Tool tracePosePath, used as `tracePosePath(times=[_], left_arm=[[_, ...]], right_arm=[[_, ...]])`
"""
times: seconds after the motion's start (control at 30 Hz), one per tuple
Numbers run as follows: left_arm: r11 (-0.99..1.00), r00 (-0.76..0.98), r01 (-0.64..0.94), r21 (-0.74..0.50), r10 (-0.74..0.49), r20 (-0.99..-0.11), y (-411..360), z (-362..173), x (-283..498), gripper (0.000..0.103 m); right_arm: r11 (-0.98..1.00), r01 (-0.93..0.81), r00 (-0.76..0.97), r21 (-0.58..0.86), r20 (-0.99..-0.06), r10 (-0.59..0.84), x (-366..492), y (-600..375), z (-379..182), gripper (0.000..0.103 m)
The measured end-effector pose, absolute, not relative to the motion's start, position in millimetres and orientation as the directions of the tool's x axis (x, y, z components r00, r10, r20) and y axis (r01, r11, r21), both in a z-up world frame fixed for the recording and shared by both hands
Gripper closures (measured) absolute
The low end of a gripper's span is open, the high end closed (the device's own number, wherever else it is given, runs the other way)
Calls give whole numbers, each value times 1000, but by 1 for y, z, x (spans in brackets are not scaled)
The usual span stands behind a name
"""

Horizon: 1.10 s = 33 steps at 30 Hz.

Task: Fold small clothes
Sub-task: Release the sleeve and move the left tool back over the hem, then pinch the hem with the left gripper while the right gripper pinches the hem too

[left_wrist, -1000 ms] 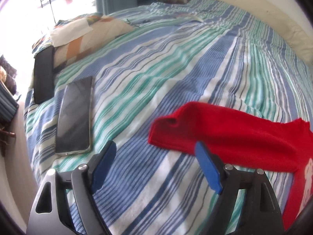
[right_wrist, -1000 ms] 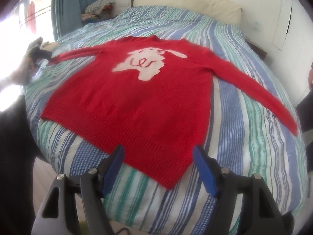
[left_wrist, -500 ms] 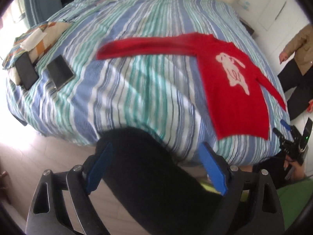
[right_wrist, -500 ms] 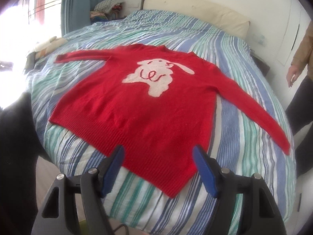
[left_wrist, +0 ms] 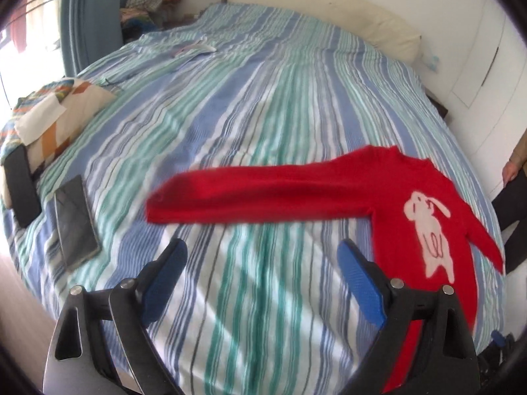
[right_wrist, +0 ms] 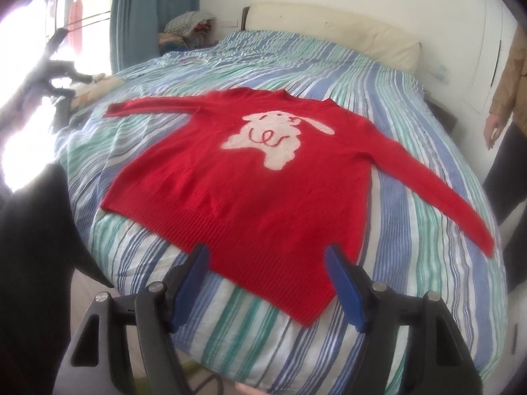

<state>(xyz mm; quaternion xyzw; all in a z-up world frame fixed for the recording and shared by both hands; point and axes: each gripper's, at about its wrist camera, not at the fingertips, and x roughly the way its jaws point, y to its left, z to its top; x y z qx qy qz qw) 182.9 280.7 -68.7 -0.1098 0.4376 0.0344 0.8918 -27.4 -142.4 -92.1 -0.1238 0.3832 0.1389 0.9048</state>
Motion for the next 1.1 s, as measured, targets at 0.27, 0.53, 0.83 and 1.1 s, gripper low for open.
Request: tracePosePath(times=[0.27, 0.53, 0.83, 1.1], left_arm=[[943, 437, -329, -50, 106, -893, 324, -155, 291, 12], [753, 267, -649, 110, 360, -894, 411, -164, 254, 18], [988, 496, -129, -88, -13, -868, 234, -99, 164, 13], [973, 347, 27, -228, -223, -911, 98, -151, 86, 13]], right_arm=[[921, -366, 655, -133, -740, 153, -31, -134, -95, 31], [931, -339, 638, -134, -760, 123, -32, -142, -101, 31], [955, -274, 644, -113, -759, 95, 5, -173, -104, 31], [964, -263, 519, 35, -837, 172, 39, -221, -101, 31]])
